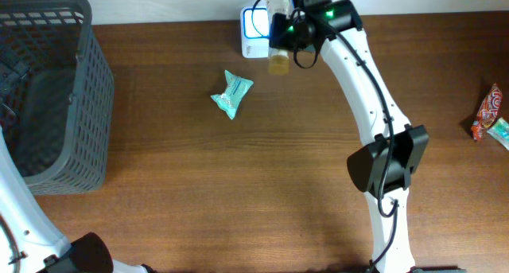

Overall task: Scan the item barcode
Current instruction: 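Carry the Pantene tube right and set it at the table edge, then reach the right gripper to the teal wipes pack and grasp it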

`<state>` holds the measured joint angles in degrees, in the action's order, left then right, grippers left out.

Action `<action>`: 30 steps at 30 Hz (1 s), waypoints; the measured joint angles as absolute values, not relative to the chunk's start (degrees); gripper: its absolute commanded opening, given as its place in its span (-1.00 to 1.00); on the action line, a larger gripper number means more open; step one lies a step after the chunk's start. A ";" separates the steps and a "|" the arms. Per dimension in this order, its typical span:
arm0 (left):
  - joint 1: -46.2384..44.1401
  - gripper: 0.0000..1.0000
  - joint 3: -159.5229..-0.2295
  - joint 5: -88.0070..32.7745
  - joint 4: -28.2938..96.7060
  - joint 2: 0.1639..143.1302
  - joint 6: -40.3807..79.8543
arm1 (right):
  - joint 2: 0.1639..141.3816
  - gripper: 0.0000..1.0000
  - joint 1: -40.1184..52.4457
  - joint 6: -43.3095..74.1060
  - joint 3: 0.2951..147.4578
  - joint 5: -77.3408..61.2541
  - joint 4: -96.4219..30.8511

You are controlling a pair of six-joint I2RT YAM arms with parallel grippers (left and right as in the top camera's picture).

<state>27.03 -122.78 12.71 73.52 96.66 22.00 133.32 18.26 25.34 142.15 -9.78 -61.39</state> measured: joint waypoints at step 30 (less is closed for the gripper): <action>27.03 0.98 -122.78 12.73 73.49 96.66 22.00 | 132.38 -0.92 -19.27 21.23 135.76 23.55 -70.94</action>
